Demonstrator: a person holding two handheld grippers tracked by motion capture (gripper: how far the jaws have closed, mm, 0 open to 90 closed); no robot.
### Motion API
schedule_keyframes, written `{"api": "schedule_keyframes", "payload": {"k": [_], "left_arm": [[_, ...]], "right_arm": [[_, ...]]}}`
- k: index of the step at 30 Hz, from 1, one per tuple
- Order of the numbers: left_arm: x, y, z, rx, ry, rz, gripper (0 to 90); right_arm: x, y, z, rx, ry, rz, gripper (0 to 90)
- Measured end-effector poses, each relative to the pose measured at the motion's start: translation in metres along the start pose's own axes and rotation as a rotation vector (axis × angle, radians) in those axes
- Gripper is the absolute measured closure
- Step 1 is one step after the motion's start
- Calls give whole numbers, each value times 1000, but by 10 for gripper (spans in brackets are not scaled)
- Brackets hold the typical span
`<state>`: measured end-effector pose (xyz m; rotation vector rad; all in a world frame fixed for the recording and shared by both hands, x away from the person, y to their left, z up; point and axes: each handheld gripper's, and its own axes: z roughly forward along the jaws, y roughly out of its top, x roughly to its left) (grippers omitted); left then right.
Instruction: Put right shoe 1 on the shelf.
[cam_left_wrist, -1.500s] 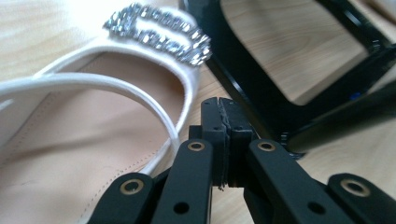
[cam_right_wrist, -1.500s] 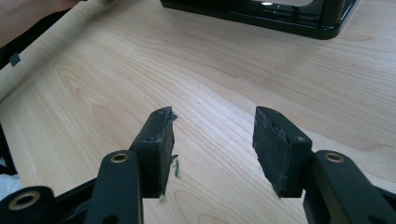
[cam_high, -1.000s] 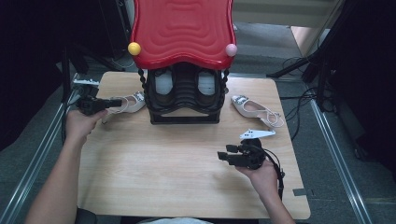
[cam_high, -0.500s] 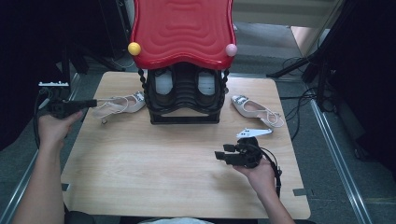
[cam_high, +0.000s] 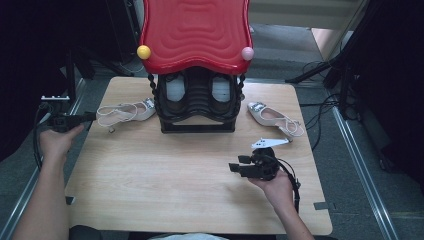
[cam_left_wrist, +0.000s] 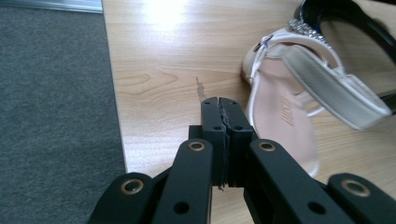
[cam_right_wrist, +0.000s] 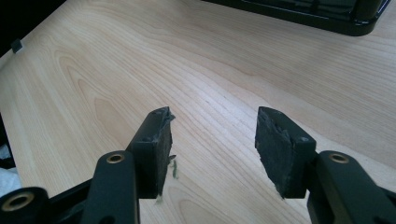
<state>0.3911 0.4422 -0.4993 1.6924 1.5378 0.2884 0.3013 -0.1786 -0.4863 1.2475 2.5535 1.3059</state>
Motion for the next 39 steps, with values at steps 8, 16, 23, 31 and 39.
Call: {"api": "schedule_keyframes", "payload": {"k": [8,16,23,31,39], "left_arm": [[-4,-1,13,27,-8,9,900],[-8,-5,13,28,-31,-14,900],[-26,-8,16,60,-74,5,900],[-54,-15,25,86,-60,-1,899],[-70,-23,27,62,-11,-75,898]], "right_arm": [[-1,-1,1,4,-1,1,471],[0,0,1,3,4,1,469],[-1,4,4,-2,8,-5,468],[2,11,10,8,27,-24,466],[4,16,15,10,37,-36,466]]}}
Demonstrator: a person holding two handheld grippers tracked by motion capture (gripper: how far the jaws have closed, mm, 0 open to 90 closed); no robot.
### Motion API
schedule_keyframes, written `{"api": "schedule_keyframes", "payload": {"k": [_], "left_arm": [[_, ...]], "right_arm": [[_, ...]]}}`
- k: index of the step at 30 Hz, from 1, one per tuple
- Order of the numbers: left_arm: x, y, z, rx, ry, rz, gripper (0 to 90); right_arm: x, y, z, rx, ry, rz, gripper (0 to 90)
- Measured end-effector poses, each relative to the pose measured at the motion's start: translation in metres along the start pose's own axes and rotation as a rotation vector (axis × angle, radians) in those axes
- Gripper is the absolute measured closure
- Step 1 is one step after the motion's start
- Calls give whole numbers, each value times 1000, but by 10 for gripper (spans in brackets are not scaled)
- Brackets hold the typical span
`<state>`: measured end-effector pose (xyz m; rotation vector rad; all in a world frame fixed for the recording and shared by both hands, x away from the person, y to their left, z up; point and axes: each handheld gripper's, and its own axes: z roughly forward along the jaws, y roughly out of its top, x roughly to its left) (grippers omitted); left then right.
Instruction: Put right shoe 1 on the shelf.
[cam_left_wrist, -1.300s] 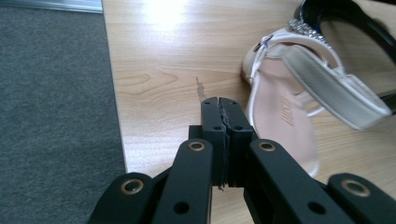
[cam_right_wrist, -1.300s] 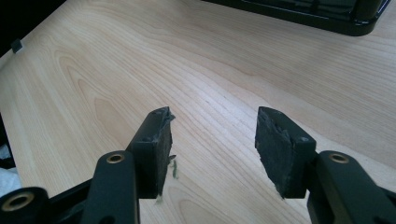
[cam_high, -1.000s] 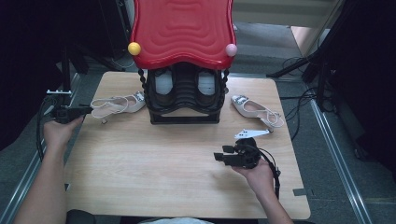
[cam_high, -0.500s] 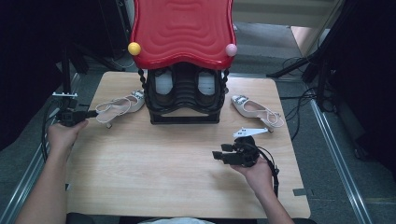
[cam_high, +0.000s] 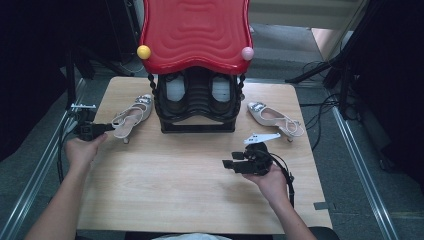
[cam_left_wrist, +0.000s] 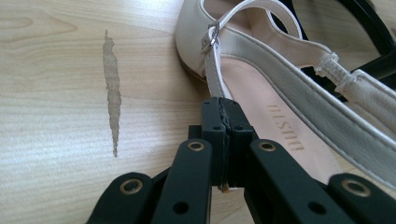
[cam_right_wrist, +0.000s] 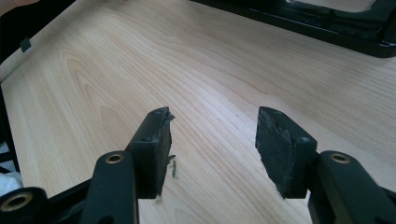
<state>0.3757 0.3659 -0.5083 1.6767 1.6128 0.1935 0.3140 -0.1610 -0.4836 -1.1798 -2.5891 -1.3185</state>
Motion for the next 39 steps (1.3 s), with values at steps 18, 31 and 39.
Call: {"api": "schedule_keyframes", "payload": {"k": [18,31,39], "left_arm": [[-12,7,-12,-11,37,21,680],[-31,32,-26,-75,20,69,526],[-42,37,-9,-64,38,93,516]], "right_arm": [[1,3,2,2,-5,-10,465],[-1,-1,-1,-2,-22,0,464],[-2,-4,-4,-3,-33,7,462]]}}
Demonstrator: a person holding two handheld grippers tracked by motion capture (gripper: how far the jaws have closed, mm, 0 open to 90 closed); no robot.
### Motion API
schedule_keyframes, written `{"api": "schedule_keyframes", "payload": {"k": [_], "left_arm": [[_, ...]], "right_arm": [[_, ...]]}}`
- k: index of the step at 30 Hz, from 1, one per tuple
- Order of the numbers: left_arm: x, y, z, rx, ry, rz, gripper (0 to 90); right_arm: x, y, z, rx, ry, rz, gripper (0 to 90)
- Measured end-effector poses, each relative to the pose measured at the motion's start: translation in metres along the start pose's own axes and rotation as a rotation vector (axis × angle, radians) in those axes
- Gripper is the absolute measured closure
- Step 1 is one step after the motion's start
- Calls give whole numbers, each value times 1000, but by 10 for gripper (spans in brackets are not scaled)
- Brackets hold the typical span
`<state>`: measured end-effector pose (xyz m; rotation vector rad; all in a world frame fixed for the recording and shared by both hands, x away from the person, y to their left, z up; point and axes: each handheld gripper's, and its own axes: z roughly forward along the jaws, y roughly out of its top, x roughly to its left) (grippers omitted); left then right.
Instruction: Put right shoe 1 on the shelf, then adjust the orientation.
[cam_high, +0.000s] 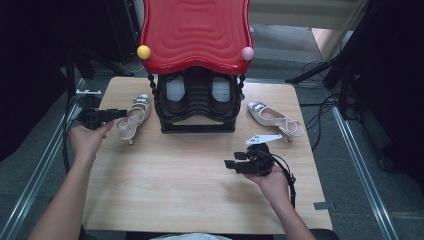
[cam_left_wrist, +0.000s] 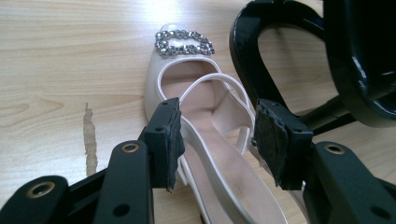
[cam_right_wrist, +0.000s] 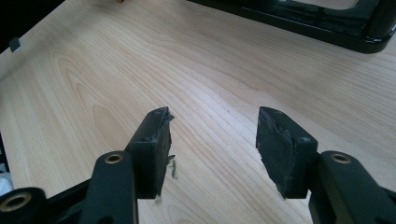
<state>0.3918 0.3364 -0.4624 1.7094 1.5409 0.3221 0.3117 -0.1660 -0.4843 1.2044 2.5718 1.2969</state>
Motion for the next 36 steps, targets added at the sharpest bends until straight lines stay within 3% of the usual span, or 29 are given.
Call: {"api": "schedule_keyframes", "payload": {"k": [10,14,22,26,33,36], "left_arm": [[12,-6,23,23,44,-49,517],[13,-7,32,39,56,-43,526],[14,-11,45,25,84,-67,538],[10,-13,52,34,111,-52,553],[7,-16,53,15,172,-18,663],[8,-17,53,11,172,-32,714]], "right_arm": [[0,-5,-4,-2,-15,8,462],[0,-6,-5,-3,-21,12,462],[0,-7,-5,-2,-23,11,461],[0,-8,-5,0,-23,13,460],[-1,-8,-4,-2,-26,14,460],[0,-7,-4,1,-23,13,460]]}}
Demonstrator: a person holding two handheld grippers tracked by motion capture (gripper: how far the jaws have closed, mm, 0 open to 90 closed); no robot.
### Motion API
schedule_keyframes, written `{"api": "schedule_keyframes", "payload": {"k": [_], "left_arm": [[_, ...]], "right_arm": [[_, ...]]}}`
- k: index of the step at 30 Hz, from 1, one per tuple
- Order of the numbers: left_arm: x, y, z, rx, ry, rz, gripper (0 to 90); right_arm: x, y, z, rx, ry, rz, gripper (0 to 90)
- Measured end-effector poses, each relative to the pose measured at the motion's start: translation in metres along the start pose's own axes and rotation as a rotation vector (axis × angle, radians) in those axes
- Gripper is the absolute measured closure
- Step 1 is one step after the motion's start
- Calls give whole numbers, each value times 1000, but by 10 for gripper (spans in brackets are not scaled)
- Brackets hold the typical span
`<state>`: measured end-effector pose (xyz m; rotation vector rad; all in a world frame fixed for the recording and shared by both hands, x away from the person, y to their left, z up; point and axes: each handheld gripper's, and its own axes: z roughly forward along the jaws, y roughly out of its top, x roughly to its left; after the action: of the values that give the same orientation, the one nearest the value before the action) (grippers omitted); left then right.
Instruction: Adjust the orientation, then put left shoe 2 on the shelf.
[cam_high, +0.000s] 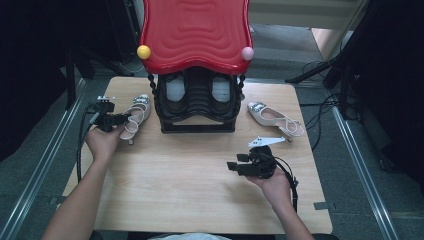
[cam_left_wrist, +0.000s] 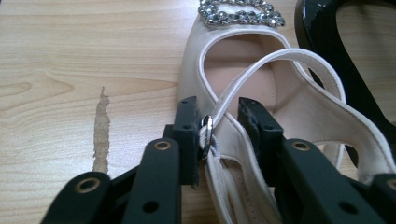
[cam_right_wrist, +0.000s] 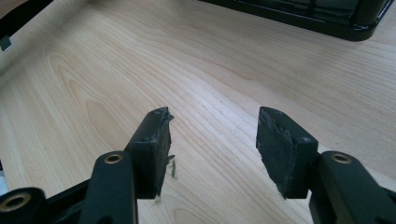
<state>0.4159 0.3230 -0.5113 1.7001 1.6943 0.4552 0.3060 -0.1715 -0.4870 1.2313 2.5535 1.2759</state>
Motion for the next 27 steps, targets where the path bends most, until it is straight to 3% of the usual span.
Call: {"api": "schedule_keyframes", "payload": {"k": [3,10,13,17,21,27], "left_arm": [[3,0,-1,-6,-1,-38,783],[7,1,-2,0,-21,-127,802],[13,0,-2,-13,-63,-217,807],[17,1,-4,2,-78,-212,811],[20,3,-7,-6,-112,-249,813],[22,4,-12,-12,-143,-254,813]], "right_arm": [[0,0,0,0,-2,-4,460],[0,0,-1,-3,-2,-3,460],[0,0,-1,-3,-3,-4,460],[0,0,-1,-6,-1,-2,459],[-2,0,-2,-8,-3,8,459],[-2,0,-2,-5,-1,5,459]]}}
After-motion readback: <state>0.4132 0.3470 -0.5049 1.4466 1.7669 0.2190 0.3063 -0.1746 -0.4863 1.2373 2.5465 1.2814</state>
